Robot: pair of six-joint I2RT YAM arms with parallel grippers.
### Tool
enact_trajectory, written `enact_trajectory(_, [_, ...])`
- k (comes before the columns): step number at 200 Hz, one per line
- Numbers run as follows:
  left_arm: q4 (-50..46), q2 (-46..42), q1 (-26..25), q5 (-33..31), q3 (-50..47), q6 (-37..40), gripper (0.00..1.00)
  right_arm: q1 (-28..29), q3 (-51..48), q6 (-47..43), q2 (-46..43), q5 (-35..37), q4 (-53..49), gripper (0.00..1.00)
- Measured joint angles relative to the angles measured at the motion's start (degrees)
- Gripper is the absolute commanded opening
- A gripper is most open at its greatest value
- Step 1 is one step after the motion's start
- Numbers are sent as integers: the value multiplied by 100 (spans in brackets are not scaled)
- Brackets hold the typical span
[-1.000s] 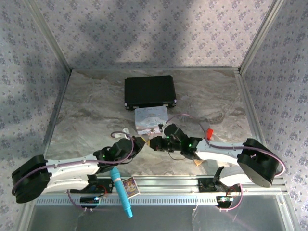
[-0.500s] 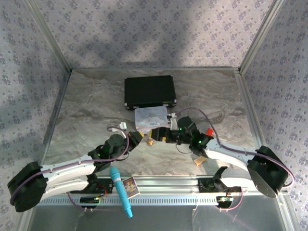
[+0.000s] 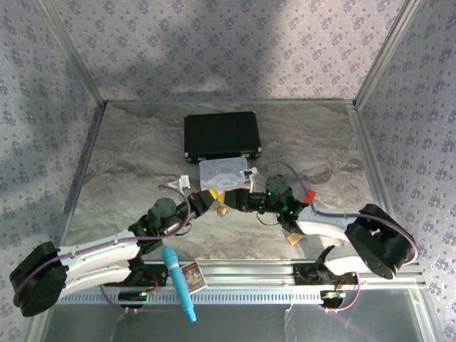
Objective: Unlock a padlock with a key
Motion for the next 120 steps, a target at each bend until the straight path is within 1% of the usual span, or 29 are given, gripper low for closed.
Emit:
enact_trajectory(30, [15, -81, 0, -7, -7, -2, 0, 7, -50, 114, 9, -81, 256, 25])
enact_trajectory(67, [15, -109, 0, -24, -7, 0, 0, 7, -103, 229, 20, -166, 522, 8])
enact_trajectory(81, [13, -118, 0, -48, -7, 0, 0, 7, -103, 247, 44, -173, 562, 7])
enact_trajectory(90, [11, -125, 0, -63, -7, -2, 0, 7, -103, 243, 55, -173, 577, 1])
enact_trajectory(120, [-11, -138, 0, -70, -7, 0, 0, 4, -105, 271, 70, -173, 610, 0])
